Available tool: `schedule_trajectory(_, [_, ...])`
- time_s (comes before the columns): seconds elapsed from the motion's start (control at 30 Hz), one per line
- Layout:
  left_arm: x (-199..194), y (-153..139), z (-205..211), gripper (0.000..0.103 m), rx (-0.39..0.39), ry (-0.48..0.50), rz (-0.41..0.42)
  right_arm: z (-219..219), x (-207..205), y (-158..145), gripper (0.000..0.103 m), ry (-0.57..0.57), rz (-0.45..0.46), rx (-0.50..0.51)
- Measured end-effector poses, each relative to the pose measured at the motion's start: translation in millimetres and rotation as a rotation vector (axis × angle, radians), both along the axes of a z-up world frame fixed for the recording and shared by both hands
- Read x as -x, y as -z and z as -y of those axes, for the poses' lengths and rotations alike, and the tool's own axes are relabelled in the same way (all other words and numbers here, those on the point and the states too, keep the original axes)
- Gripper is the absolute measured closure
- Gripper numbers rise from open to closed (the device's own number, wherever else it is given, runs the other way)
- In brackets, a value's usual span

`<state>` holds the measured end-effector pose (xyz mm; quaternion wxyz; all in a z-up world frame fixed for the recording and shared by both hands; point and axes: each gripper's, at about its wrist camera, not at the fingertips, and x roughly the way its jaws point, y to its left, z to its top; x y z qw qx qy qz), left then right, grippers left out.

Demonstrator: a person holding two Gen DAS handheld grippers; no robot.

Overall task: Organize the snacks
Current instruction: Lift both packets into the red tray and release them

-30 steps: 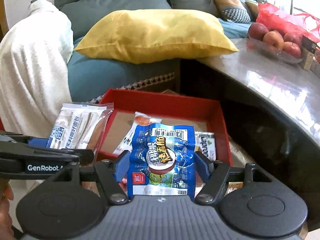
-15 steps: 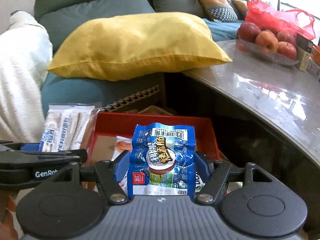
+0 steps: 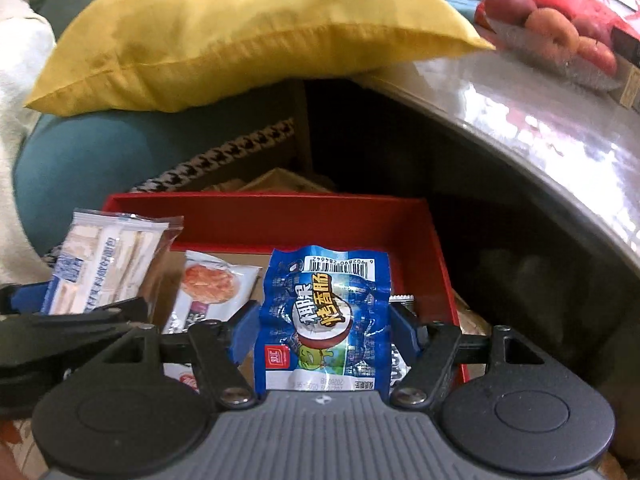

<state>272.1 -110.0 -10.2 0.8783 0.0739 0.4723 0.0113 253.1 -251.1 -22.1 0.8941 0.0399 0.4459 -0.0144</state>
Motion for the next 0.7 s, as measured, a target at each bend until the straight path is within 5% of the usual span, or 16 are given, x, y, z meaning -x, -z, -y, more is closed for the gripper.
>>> schedule_trajectory(0.23, [3,5,5,0.022,-0.079,0.018,0.017,-1,-11,16,0.033,-0.005,-0.035,0.003])
schedule_trajectory(0.7, [3,4,-2,0.020,-0.057,0.006,0.004,-2,-8,11,0.028,-0.028,0.009,0.070])
